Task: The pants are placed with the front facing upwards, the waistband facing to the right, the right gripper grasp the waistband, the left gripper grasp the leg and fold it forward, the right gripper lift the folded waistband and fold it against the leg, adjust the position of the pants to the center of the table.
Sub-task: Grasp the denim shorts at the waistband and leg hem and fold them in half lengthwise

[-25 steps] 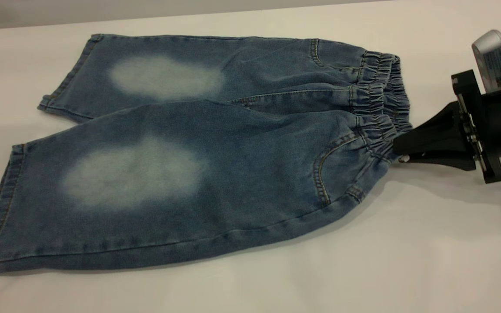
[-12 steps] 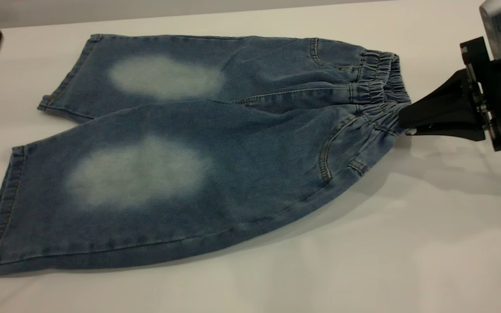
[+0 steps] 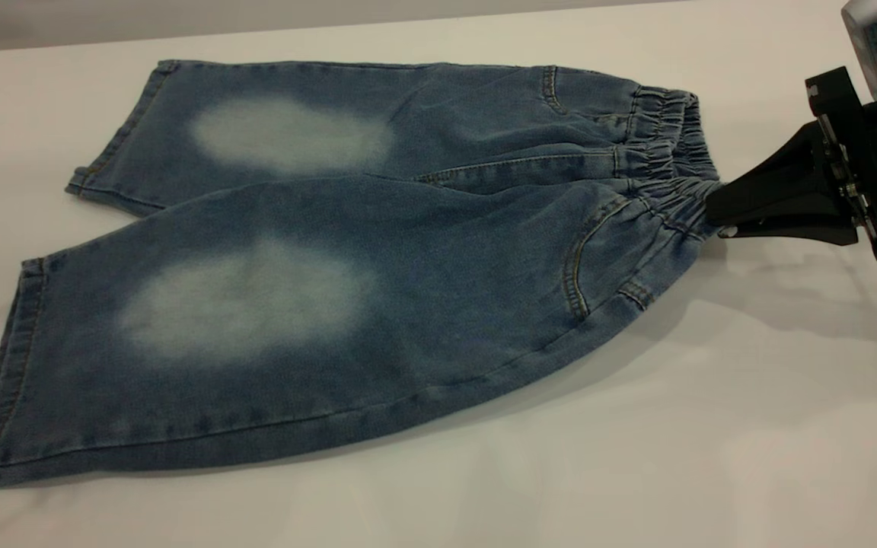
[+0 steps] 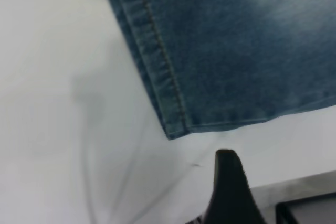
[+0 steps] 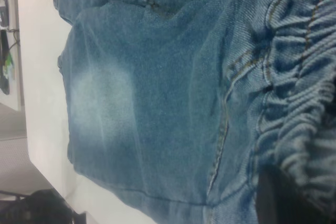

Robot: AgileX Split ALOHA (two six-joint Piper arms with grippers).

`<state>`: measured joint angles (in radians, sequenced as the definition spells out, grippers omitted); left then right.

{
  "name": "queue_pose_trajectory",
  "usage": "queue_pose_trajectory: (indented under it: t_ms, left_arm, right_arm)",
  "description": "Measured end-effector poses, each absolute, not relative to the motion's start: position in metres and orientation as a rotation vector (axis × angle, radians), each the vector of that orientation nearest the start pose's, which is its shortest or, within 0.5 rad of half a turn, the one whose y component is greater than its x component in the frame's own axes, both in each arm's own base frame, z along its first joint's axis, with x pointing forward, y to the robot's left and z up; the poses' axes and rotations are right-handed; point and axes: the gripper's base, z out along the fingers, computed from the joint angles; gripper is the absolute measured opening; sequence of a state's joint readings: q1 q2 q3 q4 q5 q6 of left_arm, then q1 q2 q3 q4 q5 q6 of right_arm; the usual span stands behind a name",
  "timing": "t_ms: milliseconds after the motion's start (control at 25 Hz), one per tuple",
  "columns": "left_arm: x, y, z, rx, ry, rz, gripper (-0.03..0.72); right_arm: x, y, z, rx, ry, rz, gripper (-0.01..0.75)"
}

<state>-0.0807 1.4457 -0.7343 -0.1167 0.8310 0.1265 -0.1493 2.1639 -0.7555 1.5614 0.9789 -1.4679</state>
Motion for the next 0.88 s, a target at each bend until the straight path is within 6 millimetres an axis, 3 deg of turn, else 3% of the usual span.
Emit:
queue_pose_trajectory:
  t_ms: [440, 880]
  left_arm:
    - [0.233, -0.025, 0.131, 0.227, 3.203, -0.094, 0.414]
    - [0.238, -0.018, 0.096, 0.483, 3.262, 0.015, 0.414]
  right_arm:
    - [0.292, 0.032, 0.048, 0.112, 2.572, 1.351, 0.029]
    - [0.292, 0.032, 0.048, 0.094, 2.57, 1.347, 0.029]
